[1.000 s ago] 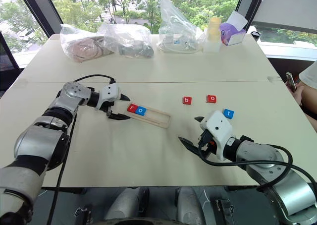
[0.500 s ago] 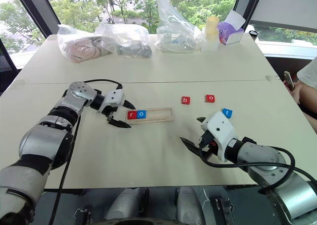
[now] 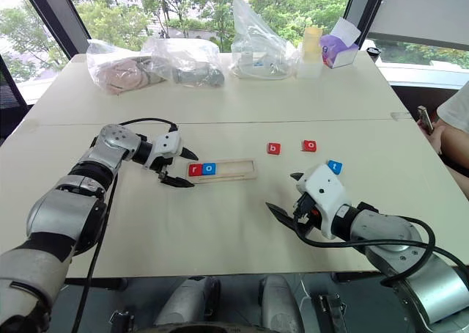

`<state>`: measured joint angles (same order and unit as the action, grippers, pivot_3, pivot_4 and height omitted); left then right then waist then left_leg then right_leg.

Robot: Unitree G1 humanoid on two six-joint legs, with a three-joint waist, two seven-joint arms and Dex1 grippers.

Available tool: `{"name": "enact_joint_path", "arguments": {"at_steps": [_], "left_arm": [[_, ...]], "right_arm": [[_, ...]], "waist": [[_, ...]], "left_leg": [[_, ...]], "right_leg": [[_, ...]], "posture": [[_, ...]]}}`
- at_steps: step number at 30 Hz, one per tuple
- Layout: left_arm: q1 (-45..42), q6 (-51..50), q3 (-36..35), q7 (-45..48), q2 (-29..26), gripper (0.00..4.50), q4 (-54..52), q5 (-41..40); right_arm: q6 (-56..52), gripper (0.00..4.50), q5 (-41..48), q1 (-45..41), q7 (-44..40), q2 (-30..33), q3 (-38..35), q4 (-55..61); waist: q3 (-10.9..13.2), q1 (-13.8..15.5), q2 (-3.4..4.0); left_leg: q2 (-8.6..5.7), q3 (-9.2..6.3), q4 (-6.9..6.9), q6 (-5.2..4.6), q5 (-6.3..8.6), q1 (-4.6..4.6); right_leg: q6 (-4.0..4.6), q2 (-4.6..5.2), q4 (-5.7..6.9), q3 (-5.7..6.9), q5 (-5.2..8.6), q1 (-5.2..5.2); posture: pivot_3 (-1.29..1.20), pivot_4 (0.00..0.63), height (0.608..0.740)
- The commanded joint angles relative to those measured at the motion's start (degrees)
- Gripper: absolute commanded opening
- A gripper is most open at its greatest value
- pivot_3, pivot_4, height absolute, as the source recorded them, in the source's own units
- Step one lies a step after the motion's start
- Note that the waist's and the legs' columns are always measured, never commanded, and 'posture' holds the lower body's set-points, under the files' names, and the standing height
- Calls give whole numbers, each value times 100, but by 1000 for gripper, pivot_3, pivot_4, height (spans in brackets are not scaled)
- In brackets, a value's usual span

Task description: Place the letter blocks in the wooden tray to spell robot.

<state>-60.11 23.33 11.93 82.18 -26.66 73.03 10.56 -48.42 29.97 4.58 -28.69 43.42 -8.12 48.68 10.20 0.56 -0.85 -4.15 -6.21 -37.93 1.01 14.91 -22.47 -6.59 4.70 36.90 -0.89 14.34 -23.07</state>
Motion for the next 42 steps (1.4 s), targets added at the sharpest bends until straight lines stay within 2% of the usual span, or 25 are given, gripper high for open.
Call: {"name": "enact_joint_path", "arguments": {"at_steps": [1, 4, 5, 13, 20, 26, 34, 42], "left_arm": [[294, -202, 97, -150, -84, 4199, 93, 188], [400, -388, 104, -17, -33, 3194, 61, 171], [418, -418, 114, -5, -26, 3123, 45, 170], [567, -487, 166, 315, -26, 3123, -163, 116], [1044, -423, 193, 531, -134, 3123, -887, -71], [1937, -959, 249, 637, -176, 3123, -2526, -439], [3278, -2651, 378, 54, -468, 3123, -5457, -613], [3659, -4179, 653, -409, -648, 3123, -7145, -577]], "right_arm": [[113, 4500, -56, -116, -35, 52, 1, 69], [133, 4500, -98, -151, -58, 65, 49, 37], [136, 4500, -106, -158, -61, 63, 56, 32], [160, 4500, -179, -183, -99, 56, 67, -10], [230, 4500, -278, -198, -62, -44, 202, -69], [401, 4500, -398, -351, -141, -51, 434, -267], [491, 4500, -444, -408, -250, -61, 548, -368], [526, 4500, -456, -481, -343, -48, 598, -442]], "waist": [[-5, -6, 7], [-19, -1, 16], [-20, 0, 16], [-23, -1, 18], [-41, -28, 22], [-73, -22, 47], [-82, 9, 61], [-81, 20, 60]], "left_leg": [[0, 0, 0, 0, 0, 1], [0, 1, 0, 0, 0, 1], [0, 1, 0, 0, 0, 2], [0, 1, 1, 0, 0, 1], [1, 2, 45, 0, 1, 1], [-1, 4, 85, -6, 4, 5], [-2, 7, 88, -12, 9, 4], [-4, 7, 92, -12, 9, 3]], "right_leg": [[0, 0, 0, 0, 0, 0], [0, 0, 0, -1, 0, 1], [0, 0, 0, 0, 0, 1], [-1, 1, -5, -1, 1, 2], [3, 1, -51, -2, -2, 2], [2, 5, -76, -4, -2, 1], [2, 12, -88, -8, 0, 4], [3, 28, -90, -5, 1, 3]], "posture": [[0, 150, 740], [0, 150, 740], [0, 150, 740], [0, 150, 740], [0, 150, 740], [0, 150, 740], [0, 150, 740], [0, 150, 740]]}}
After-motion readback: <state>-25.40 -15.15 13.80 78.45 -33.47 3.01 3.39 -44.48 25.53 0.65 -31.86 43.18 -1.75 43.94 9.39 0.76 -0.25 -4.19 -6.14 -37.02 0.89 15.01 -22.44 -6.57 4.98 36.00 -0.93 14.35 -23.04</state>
